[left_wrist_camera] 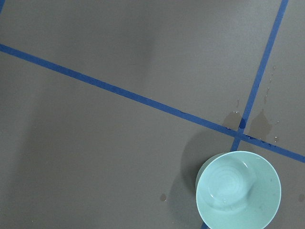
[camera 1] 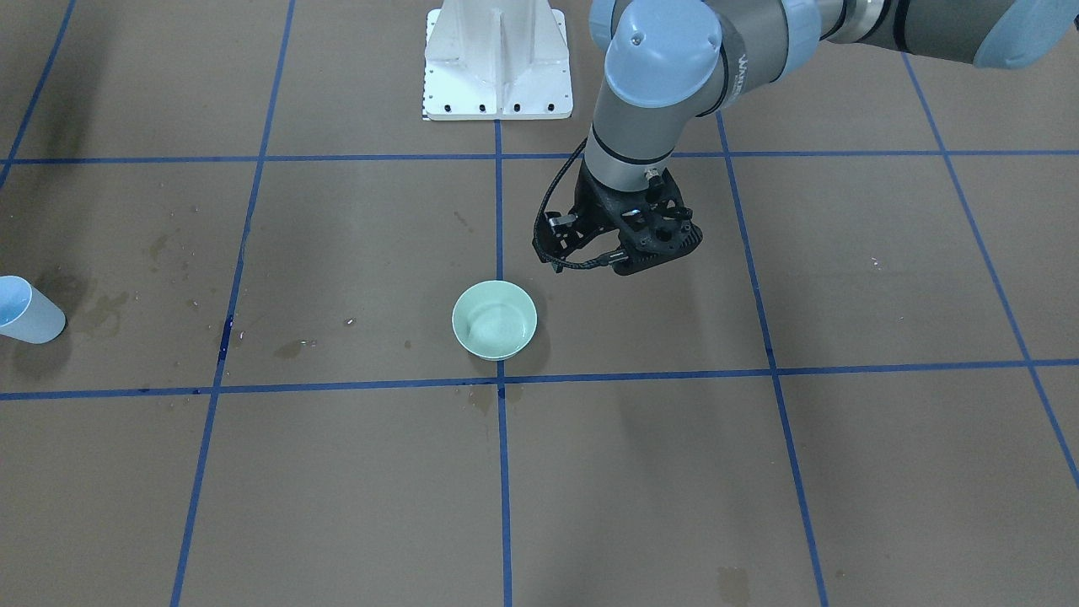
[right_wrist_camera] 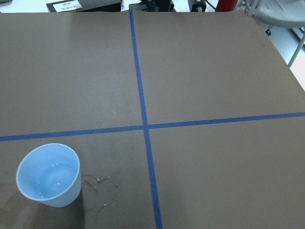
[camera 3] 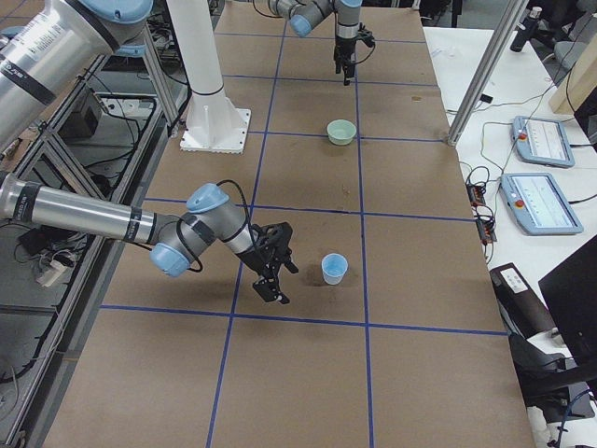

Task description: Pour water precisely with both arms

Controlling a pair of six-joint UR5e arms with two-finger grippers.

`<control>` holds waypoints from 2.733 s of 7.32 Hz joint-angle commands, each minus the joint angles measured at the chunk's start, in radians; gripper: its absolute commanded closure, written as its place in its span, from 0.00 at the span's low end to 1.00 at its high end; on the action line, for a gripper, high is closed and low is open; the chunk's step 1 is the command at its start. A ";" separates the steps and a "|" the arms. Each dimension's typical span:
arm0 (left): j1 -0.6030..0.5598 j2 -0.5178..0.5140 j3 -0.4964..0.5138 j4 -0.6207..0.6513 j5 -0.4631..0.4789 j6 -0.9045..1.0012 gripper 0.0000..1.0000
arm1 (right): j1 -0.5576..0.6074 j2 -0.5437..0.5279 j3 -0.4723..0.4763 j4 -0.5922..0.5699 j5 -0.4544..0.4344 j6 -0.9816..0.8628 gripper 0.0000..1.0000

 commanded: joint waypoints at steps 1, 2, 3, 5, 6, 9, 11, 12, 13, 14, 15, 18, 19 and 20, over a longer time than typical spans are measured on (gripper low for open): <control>0.000 -0.003 -0.002 0.000 0.000 -0.013 0.00 | -0.111 -0.006 0.002 -0.001 -0.148 0.080 0.00; 0.002 -0.003 -0.007 0.000 0.000 -0.014 0.00 | -0.224 0.001 0.031 -0.036 -0.248 0.160 0.00; 0.002 0.002 -0.007 0.000 0.000 -0.013 0.00 | -0.289 0.007 0.066 -0.093 -0.302 0.200 0.00; 0.000 0.002 -0.008 0.000 0.000 -0.013 0.00 | -0.511 0.050 0.106 -0.274 -0.534 0.376 0.00; -0.001 0.002 -0.008 0.000 0.000 -0.013 0.00 | -0.556 0.058 0.106 -0.279 -0.579 0.415 0.00; -0.003 0.003 -0.008 0.000 -0.002 -0.011 0.00 | -0.671 0.214 0.094 -0.481 -0.736 0.599 0.00; -0.001 0.003 -0.013 0.000 -0.005 -0.011 0.00 | -0.701 0.254 0.001 -0.494 -0.793 0.628 0.00; -0.001 0.003 -0.011 0.000 -0.003 -0.011 0.00 | -0.705 0.268 -0.022 -0.492 -0.807 0.632 0.00; 0.000 0.003 -0.005 0.000 -0.003 -0.011 0.00 | -0.710 0.268 -0.052 -0.492 -0.828 0.656 0.00; 0.002 0.003 -0.005 0.000 -0.003 -0.011 0.00 | -0.713 0.271 -0.055 -0.494 -0.834 0.661 0.00; 0.002 0.002 -0.002 -0.002 -0.003 -0.011 0.00 | -0.715 0.280 -0.099 -0.492 -0.869 0.679 0.00; 0.002 0.003 0.001 -0.002 -0.003 -0.005 0.00 | -0.734 0.317 -0.156 -0.494 -0.897 0.739 0.00; 0.002 0.003 0.001 -0.002 -0.005 -0.005 0.00 | -0.736 0.358 -0.205 -0.494 -0.922 0.739 0.00; 0.002 0.003 0.002 -0.003 -0.005 -0.005 0.00 | -0.736 0.379 -0.245 -0.491 -0.930 0.739 0.00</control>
